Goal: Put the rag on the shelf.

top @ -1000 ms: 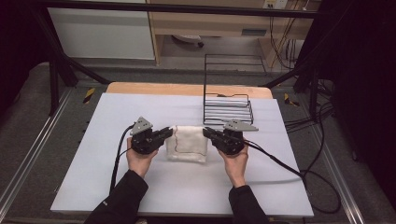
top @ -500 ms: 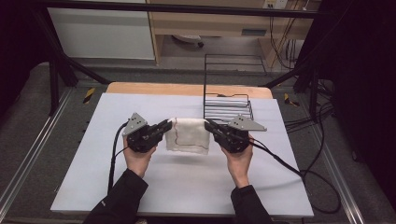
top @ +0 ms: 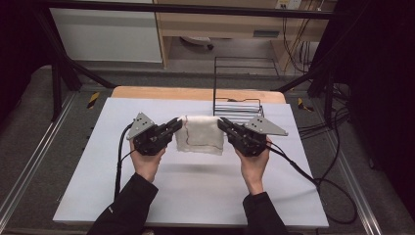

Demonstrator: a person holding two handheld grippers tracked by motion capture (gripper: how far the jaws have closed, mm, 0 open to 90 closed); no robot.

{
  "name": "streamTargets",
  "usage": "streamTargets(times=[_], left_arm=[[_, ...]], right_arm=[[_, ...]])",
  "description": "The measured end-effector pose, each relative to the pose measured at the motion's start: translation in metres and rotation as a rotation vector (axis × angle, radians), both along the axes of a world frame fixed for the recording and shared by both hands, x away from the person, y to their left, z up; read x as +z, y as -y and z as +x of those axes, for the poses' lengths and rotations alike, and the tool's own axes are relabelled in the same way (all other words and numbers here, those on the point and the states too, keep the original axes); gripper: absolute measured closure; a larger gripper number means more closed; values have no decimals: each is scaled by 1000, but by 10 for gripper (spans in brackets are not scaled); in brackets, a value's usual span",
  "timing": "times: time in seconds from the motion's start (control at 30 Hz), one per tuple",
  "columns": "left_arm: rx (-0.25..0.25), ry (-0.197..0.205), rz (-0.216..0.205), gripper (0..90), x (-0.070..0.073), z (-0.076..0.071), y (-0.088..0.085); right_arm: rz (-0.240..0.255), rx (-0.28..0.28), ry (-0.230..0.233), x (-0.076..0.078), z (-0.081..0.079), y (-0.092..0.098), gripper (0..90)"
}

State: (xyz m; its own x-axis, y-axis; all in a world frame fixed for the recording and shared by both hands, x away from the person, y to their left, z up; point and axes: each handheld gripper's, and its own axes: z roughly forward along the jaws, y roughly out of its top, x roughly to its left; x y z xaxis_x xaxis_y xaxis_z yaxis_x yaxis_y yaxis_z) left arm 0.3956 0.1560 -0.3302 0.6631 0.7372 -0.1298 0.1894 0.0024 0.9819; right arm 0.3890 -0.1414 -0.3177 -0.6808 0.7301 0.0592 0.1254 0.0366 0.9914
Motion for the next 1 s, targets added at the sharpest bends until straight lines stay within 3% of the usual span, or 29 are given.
streamTargets(times=[1.0], left_arm=[[-13, 98, -49, 824, 49, 13, 32]], right_arm=[[55, -76, 104, 41, 3, 27, 837]])
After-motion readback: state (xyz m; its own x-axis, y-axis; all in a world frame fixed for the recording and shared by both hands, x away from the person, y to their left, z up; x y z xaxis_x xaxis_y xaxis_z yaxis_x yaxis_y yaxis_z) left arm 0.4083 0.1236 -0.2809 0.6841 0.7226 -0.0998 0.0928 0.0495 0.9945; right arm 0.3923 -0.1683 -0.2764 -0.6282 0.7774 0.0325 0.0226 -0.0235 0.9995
